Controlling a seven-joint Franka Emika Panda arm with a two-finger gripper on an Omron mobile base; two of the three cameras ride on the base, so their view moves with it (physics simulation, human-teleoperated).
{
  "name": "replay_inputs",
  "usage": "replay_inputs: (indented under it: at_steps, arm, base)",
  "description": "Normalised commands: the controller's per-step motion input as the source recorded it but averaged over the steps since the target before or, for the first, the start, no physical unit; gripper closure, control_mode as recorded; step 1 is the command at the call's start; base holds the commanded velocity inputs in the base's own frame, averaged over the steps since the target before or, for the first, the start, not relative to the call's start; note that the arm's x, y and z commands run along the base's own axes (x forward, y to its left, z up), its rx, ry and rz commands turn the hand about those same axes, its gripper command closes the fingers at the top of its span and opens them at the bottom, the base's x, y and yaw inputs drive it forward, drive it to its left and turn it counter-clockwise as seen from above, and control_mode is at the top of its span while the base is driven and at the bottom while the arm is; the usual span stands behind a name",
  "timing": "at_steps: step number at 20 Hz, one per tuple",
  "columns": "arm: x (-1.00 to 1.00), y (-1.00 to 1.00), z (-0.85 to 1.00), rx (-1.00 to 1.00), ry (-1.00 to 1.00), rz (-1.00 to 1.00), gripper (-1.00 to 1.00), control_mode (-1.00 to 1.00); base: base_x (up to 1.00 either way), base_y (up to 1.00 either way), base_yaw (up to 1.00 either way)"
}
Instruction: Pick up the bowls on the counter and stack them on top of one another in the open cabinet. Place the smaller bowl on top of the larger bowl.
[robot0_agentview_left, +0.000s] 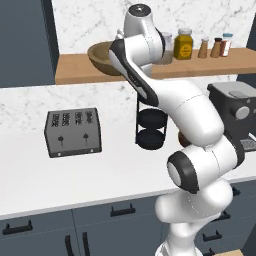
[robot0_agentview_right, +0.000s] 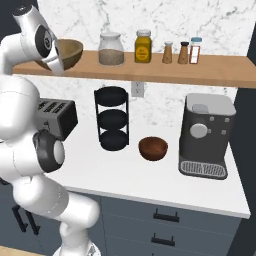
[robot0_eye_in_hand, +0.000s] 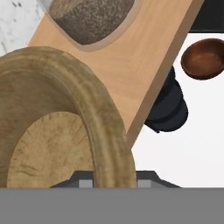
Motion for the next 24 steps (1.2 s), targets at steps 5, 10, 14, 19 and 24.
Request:
replay_inputs:
  at_steps: [5,10,14,19,24]
  arm:
    - [0.62,0.12,0.04,-0.05,0.06,-0.01,1.0,-1.0]
    - [0.18,0.01,-0.1,-0.06,0.03,-0.02,1.0,-1.0]
    - [0.13,0.0,-0.13,-0.06,0.0,-0.02,1.0,-1.0]
    - [0.0,0.0,-0.26,-0.03,0.0,-0.04,1.0,-1.0]
    - [0.05,-0.03,-0.11,0.01,0.01,-0.07,-1.0,-1.0]
  base:
    - [0.0,0.0,0.0]
    - [0.0,0.0,0.0]
    - [0.0,0.0,0.0]
    - [0.0,0.0,0.0]
    - [0.0,0.0,0.0]
